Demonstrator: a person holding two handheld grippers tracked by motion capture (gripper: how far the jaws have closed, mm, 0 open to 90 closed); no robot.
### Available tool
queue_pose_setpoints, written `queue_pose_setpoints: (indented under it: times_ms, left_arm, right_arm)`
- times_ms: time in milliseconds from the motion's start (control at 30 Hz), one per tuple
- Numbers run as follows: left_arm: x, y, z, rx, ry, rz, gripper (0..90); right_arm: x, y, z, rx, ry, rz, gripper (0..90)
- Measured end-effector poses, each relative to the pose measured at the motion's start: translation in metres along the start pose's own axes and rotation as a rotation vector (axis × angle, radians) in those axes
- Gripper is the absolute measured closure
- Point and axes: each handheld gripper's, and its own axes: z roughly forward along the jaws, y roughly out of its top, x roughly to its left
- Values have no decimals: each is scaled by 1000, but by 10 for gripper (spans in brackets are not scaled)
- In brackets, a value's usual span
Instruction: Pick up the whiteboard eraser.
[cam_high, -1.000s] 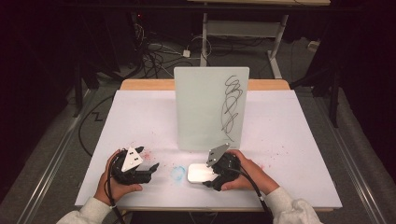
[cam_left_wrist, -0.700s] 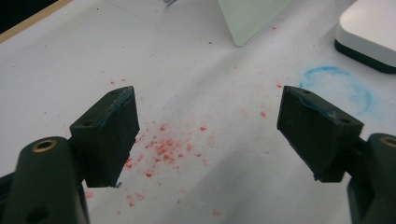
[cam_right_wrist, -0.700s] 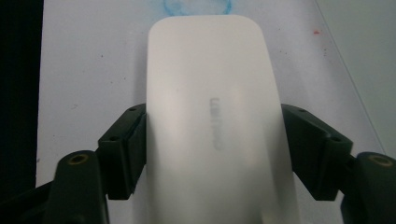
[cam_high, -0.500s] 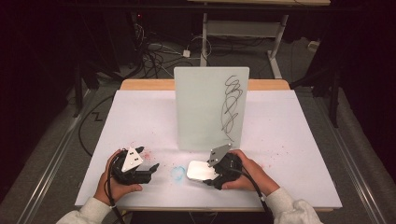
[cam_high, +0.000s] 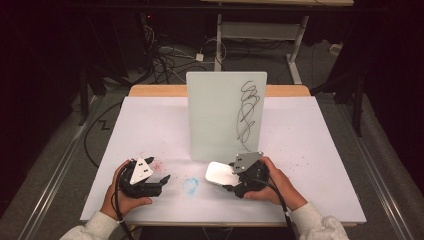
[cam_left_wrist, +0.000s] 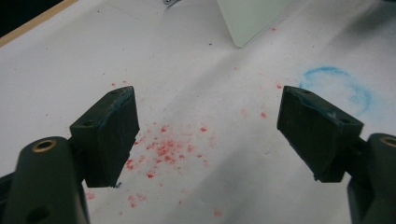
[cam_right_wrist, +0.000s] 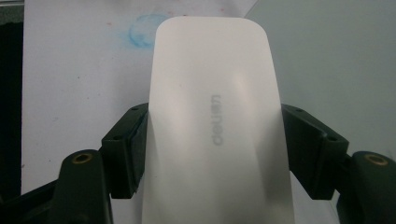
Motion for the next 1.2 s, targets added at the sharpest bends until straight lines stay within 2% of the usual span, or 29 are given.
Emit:
queue_pose_setpoints:
  times_ms: [200, 333, 367, 400, 467, 633, 733, 1100, 1200]
  left_arm:
    - [1, 0, 0, -12, -8, -1, 199]
    - [1, 0, 1, -11, -11, 1, 193]
    - [1, 0, 1, -11, -15, -1, 193]
    - [1, 0, 1, -11, -16, -1, 193]
    - [1, -1, 2, -8, -15, -1, 193]
    - [2, -1, 3, -4, -7, -10, 194]
    - [3, -1, 3, -4, -8, -10, 194]
    - [1, -1, 2, -14, -17, -12, 194]
    - [0, -1, 2, -9, -19, -12, 194]
  right_arm:
    - [-4, -4, -14, -20, -51, 1, 309]
    - [-7, -7, -24, -44, -107, 17, 309]
    - [-7, -7, -24, -44, -107, 17, 309]
    - [-8, -8, -28, -54, -132, 21, 309]
    - [-10, -9, -30, -59, -140, 14, 309]
    - [-14, -11, -36, -102, -196, 59, 309]
    - [-15, -11, -41, -125, -237, 58, 309]
    - [-16, -11, -50, -174, -300, 57, 309]
    - [-17, -12, -52, -185, -333, 64, 309]
